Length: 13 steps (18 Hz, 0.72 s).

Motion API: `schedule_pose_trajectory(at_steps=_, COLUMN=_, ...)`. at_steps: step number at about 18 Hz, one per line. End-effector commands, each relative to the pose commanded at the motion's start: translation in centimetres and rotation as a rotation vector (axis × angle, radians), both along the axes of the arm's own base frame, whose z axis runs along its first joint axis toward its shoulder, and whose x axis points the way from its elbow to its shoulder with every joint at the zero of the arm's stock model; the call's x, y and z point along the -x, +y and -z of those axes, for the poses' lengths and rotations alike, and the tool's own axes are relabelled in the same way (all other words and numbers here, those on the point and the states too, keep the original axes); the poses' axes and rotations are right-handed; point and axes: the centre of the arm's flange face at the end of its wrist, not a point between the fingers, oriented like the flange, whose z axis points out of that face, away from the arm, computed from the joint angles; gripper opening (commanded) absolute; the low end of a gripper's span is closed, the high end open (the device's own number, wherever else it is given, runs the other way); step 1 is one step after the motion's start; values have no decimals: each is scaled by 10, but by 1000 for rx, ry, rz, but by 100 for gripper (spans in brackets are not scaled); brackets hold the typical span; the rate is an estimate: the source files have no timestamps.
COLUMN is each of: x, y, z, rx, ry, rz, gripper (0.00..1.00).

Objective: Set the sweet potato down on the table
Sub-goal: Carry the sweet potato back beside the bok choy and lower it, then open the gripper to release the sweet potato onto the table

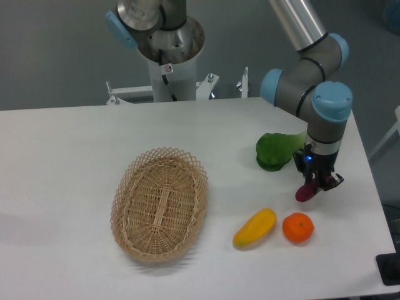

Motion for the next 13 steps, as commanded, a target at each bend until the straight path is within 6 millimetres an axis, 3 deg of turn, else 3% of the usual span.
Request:
schedule_pose_trajectory(at_steps=5, x=-4, y=-1, z=4, rx=4, ry=-10, rz=0, gripper=36)
schedule_pose_trajectory(at_steps=7, x=-4, y=0, z=4, rx=3, ry=-9, rz=0, gripper=56)
schedule_pose_trajectory(at_steps=9, x=-2, y=1, z=0, rx=-6, ry=15, rz=2, gripper=90)
schedule_pose_trajectory(at_steps=10, x=-1, y=2, z=-2, rx=-15, ry=38, rz=2, gripper=100)
schedule_pose_trajectory(at_steps=13, x=-2, y=4, z=-6, rx=-26, ry=46, rz=-28, gripper=100)
